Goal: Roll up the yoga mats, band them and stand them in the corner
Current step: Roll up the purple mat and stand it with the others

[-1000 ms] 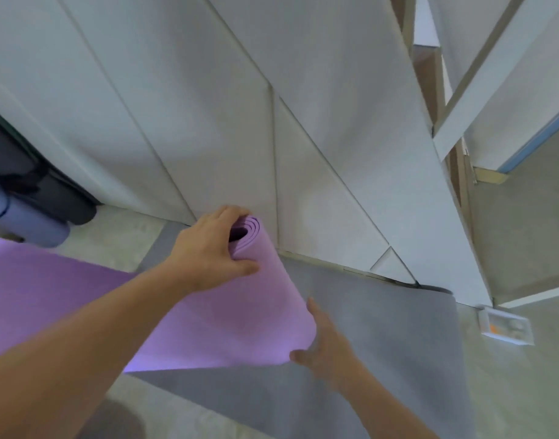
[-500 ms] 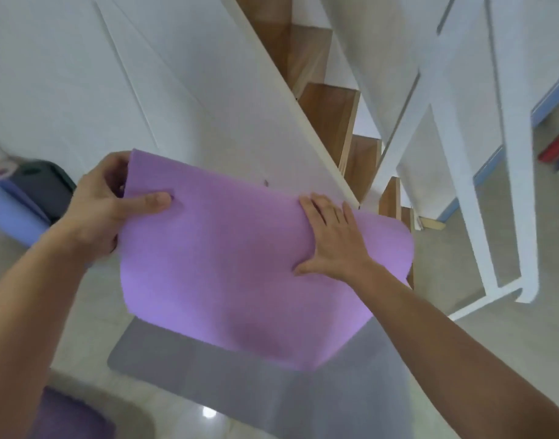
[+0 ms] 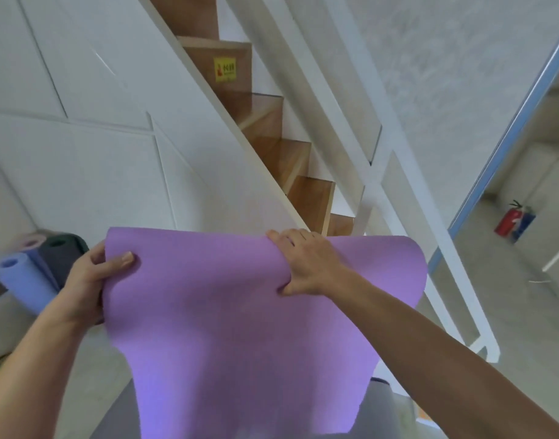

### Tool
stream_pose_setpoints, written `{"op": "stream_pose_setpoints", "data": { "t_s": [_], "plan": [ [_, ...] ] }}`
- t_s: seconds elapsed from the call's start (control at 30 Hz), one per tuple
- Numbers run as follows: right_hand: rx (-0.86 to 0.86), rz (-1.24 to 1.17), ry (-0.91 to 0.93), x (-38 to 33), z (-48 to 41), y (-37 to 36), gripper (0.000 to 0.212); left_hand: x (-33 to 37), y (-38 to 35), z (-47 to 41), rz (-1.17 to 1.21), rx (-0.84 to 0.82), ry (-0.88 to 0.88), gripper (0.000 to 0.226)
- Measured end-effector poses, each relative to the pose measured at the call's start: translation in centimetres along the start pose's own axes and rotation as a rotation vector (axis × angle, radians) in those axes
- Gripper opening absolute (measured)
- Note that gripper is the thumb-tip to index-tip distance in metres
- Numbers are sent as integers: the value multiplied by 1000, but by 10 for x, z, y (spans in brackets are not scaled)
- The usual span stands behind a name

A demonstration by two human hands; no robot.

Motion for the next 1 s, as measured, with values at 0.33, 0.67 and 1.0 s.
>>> {"op": "stream_pose_setpoints", "data": {
  "t_s": [0.33,0.67,1.0],
  "plan": [
    [-113,63,-102,-67,-89,27,88,79,53,-66,-759,44,-241,122],
    [-163,32,-152,-109,-158,35,93,41,-53,-80,-1838,-149,-835,134],
    [-131,174,-123,-70,-131,44,114,86,-58,-122,-1633,-448,-376,95]
  ]
}}
Point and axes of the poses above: each hand's wrist, its own z-axis away from the middle knuckle, its own y-axis out of the back of the hand, x = y × z, the point moved 6 cm from there along -z, towards the middle knuckle, and after that the axes turned 5 degrees about y, right-handed, at the moved point
